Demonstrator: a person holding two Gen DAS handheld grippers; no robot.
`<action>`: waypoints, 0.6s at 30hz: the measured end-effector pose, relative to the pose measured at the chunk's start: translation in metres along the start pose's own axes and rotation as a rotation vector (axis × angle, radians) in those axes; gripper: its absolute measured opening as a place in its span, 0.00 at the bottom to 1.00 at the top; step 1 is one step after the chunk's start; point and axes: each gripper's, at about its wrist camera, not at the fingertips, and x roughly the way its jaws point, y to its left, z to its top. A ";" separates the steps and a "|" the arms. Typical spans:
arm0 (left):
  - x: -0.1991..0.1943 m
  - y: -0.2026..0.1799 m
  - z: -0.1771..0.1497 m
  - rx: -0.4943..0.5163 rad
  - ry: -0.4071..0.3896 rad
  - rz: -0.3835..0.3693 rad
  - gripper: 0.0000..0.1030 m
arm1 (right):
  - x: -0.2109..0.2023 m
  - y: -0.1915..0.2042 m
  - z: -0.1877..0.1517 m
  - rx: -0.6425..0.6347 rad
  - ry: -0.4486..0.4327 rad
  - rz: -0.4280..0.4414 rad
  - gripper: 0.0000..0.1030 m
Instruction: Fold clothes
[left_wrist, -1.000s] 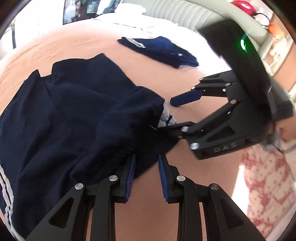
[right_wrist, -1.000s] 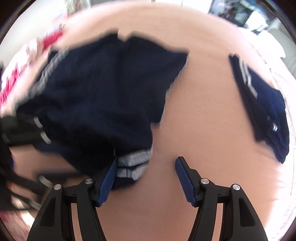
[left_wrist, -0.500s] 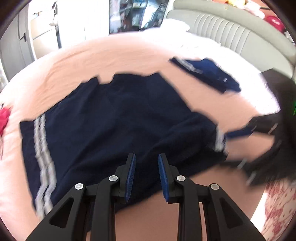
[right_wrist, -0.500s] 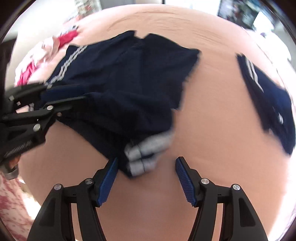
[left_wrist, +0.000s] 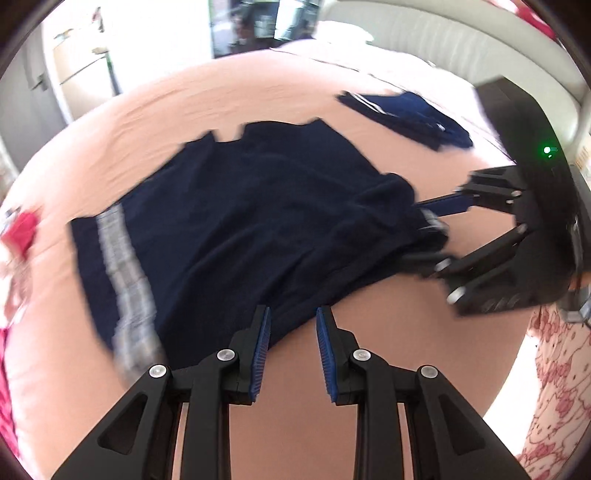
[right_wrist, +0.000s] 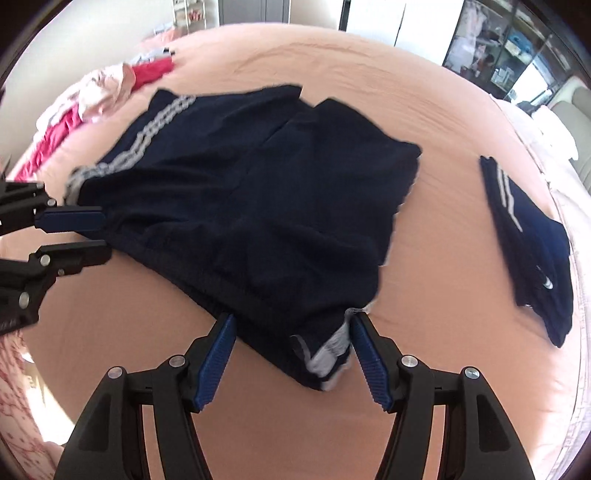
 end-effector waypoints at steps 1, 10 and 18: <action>0.001 -0.004 0.002 0.006 0.004 -0.013 0.23 | -0.001 0.001 -0.001 0.004 -0.009 0.015 0.62; -0.010 0.028 0.001 -0.127 -0.035 0.191 0.23 | -0.009 -0.010 0.000 0.094 -0.066 0.027 0.32; -0.032 0.048 -0.016 -0.221 -0.065 -0.071 0.27 | -0.009 0.005 0.020 0.146 -0.152 0.057 0.28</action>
